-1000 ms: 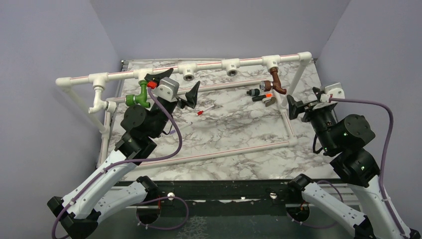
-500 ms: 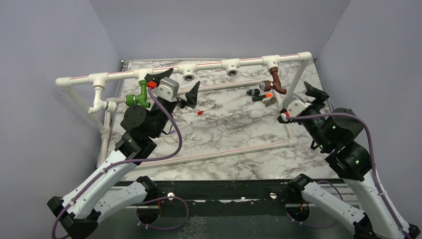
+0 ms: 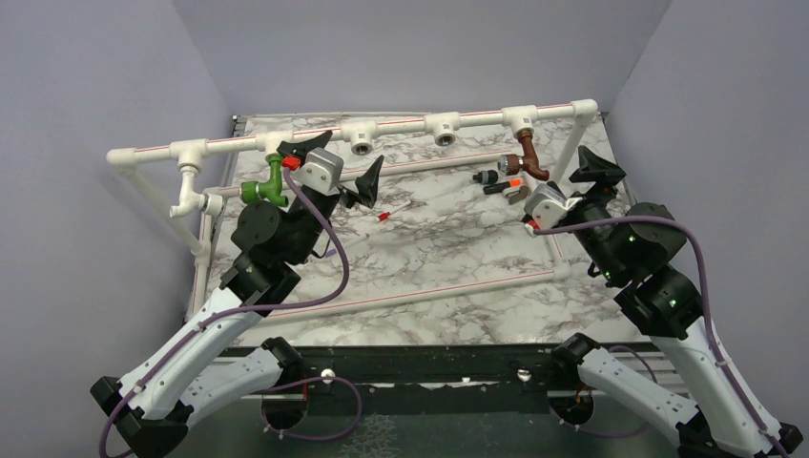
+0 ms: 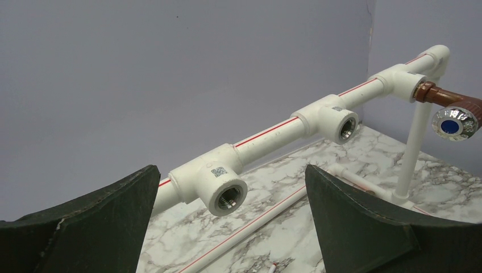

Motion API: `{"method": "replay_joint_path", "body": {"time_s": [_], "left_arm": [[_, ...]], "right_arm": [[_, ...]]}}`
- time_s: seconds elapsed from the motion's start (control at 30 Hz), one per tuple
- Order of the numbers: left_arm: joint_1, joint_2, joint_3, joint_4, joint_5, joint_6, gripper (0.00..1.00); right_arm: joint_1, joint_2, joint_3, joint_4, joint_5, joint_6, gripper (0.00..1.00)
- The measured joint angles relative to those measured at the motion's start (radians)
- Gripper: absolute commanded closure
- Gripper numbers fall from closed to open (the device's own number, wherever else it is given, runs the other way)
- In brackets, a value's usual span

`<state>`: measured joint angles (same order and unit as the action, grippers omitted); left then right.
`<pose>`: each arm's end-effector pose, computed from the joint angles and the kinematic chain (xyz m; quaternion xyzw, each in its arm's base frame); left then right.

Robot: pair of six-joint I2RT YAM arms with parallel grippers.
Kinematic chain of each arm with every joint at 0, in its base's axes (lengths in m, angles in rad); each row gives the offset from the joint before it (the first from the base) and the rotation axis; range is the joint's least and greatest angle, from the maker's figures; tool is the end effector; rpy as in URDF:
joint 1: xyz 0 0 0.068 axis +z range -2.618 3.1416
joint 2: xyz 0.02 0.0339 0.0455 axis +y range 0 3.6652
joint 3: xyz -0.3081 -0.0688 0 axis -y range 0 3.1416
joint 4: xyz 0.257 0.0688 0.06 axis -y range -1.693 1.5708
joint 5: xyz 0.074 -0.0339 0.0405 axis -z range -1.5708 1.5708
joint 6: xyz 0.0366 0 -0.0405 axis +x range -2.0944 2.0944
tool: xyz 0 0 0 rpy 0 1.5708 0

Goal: Install the water faucets

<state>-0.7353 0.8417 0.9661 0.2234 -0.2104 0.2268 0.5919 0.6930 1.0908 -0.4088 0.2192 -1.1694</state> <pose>0.1279 -0.1054 0.4721 0.1880 0.5459 -0.1465 0.8032 0.0927 0.0527 0.4640 -0.4960 0.5092 -0.2736 0.6479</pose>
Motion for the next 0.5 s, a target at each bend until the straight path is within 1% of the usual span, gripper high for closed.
{"method": "replay_joint_path", "body": {"time_s": [0.17,0.33,0.5], "left_arm": [[0.000,0.000,0.000,0.000,0.000,0.000,0.01],[0.000,0.000,0.000,0.000,0.000,0.000,0.01],[0.000,0.000,0.000,0.000,0.000,0.000,0.01]], "right_arm": [[0.000,0.004,0.001,0.003,-0.036,-0.016,0.13],[0.000,0.042,0.022,-0.037,-0.072,-0.016,0.13],[0.000,0.047,0.017,-0.070,-0.091,-0.010,0.13]]}}
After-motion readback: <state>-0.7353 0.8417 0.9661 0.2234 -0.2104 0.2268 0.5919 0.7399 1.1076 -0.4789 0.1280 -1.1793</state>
